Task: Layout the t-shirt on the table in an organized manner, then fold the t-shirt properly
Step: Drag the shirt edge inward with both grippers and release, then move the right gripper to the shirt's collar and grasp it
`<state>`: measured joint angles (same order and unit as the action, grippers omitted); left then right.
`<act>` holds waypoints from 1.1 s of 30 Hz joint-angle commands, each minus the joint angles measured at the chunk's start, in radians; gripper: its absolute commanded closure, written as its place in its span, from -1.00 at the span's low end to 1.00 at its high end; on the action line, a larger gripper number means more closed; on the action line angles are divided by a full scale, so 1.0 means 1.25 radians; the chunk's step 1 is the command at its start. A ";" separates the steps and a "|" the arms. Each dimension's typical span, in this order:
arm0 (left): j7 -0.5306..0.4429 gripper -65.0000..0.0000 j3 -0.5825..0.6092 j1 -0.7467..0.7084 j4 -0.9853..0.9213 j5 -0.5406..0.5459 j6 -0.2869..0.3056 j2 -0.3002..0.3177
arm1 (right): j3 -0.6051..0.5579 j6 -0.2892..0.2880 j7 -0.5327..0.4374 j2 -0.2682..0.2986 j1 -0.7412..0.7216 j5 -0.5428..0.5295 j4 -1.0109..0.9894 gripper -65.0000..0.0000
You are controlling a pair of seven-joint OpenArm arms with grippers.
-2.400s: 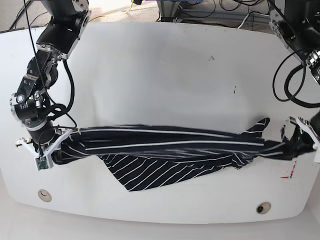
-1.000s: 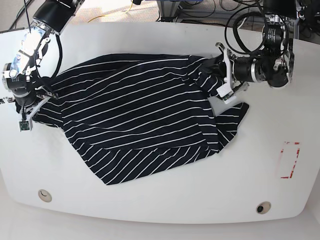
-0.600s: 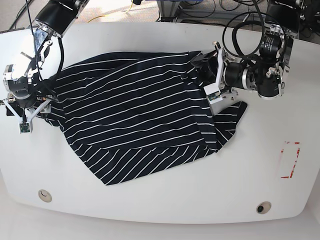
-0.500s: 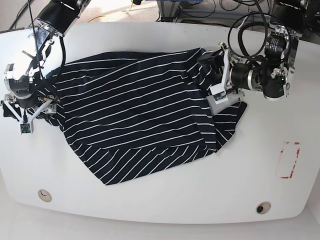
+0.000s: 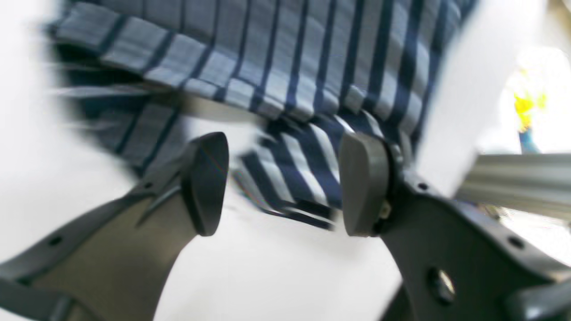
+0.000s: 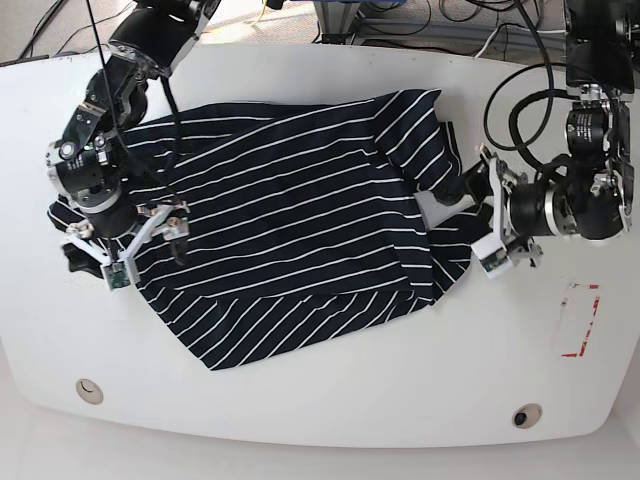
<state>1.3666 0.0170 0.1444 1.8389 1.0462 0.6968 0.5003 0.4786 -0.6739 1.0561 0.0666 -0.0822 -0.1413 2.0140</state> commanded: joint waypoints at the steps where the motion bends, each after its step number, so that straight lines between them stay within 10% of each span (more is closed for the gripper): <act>1: -0.011 -0.13 -0.045 0.034 0.010 0.012 0.001 0.020 | -0.019 -0.008 -0.012 -0.015 0.006 -0.024 0.012 -1.00; 15: -0.032 -0.13 -0.243 0.089 0.010 -0.151 0.001 -0.003 | -0.196 -0.014 -0.012 -0.077 0.169 -0.219 0.012 -1.00; 33: -0.236 -0.13 -0.311 0.057 -0.067 -0.437 0.001 -0.024 | -0.566 -0.007 -0.014 0.109 0.220 -0.369 0.011 -1.00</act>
<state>1.0855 -0.3317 0.1989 1.7634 0.5098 0.7021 0.4507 -0.2214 -0.6811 1.0515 0.1772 0.2024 -0.5964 2.0094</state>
